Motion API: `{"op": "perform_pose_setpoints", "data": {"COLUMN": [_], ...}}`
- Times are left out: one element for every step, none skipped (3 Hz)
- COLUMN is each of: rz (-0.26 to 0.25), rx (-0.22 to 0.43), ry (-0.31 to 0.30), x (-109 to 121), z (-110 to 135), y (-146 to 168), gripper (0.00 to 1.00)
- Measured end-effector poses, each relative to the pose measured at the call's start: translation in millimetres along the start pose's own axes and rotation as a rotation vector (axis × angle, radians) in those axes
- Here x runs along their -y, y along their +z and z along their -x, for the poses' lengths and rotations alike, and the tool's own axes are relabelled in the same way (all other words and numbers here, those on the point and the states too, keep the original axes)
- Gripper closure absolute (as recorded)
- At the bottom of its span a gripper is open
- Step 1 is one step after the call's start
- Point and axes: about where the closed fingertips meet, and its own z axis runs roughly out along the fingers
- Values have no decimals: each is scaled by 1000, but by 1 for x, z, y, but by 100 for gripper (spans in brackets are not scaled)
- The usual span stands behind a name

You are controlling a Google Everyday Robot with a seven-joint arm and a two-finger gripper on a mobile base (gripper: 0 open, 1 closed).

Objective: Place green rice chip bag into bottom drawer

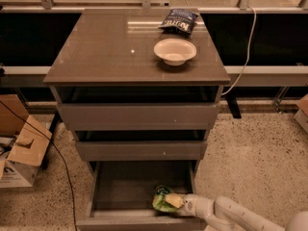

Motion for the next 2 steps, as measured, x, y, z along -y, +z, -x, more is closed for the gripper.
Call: {"op": "perform_pose_setpoints", "data": {"rz": [3,4], "rx": [-2,-2], "ry": [0,0], "x": [-1,-2], "z": [-1,-1], "y": [2,3], "gripper": [5,0]}}
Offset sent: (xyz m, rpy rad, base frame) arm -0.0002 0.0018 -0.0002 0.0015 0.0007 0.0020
